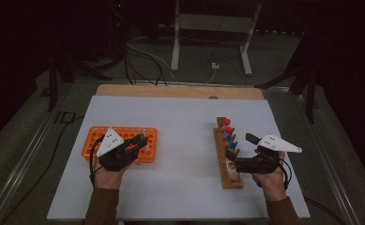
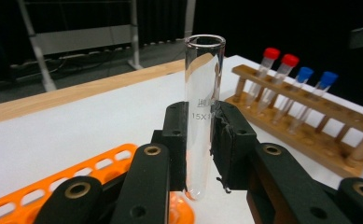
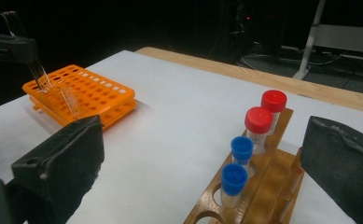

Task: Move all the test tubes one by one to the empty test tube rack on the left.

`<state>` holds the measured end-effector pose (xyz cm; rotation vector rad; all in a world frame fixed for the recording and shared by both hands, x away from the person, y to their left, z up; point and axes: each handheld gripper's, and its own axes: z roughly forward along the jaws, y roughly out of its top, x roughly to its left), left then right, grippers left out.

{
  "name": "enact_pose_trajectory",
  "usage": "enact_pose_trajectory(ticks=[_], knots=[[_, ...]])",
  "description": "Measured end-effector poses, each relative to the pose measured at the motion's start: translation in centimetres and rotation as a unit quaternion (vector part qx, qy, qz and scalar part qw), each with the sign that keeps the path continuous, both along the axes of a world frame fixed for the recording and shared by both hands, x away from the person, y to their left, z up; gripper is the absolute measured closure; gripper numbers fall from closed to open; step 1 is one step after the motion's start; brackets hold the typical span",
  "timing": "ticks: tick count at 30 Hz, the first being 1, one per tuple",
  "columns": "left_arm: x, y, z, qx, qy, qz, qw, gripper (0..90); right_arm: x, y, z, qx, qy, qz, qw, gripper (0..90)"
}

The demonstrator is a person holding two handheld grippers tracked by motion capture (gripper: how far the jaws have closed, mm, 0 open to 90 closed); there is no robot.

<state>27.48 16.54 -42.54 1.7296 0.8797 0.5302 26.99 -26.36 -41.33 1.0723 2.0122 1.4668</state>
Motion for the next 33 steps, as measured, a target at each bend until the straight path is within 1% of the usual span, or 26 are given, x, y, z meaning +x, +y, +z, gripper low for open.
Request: enact_pose_trajectory(ticks=[8,10,13,16,18,21,25,29,33], knots=[[0.4,0.4,-1.4,0.019,-0.009,0.030,0.9993,76.3,0.0,-0.2,0.0,0.001,0.000,-0.002,1.0000,0.2],[0.5,0.4,-1.7,0.019,-0.009,0.037,0.9991,76.3,0.0,-0.2,0.0,0.001,-0.001,-0.002,1.0000,0.2],[0.7,0.4,-2.3,0.023,-0.007,0.048,0.9986,76.3,0.0,-0.2,0.0,0.001,-0.001,-0.002,1.0000,0.2],[0.9,0.4,-3.1,0.025,0.003,0.054,0.9982,76.3,0.0,-0.2,0.0,0.000,-0.001,-0.002,1.0000,0.2],[1.1,0.3,-3.5,0.032,0.009,0.057,0.9979,76.3,0.0,-0.2,0.0,0.000,-0.001,-0.002,1.0000,0.2],[1.2,0.1,-3.9,0.034,0.012,0.056,0.9978,76.3,-0.1,-0.2,0.0,-0.001,-0.001,-0.002,1.0000,0.2],[1.2,-0.1,-4.3,0.047,0.017,0.055,0.9972,76.3,-0.1,-0.2,-0.1,-0.001,-0.001,-0.001,1.0000,0.2],[1.2,-0.1,-4.8,0.053,0.029,0.055,0.9967,76.3,-0.1,-0.3,0.0,0.001,-0.001,-0.002,1.0000,0.2],[1.0,-0.1,-5.2,0.071,0.040,0.052,0.9953,76.4,-0.2,-0.4,0.0,0.001,-0.002,-0.003,1.0000,0.2]])
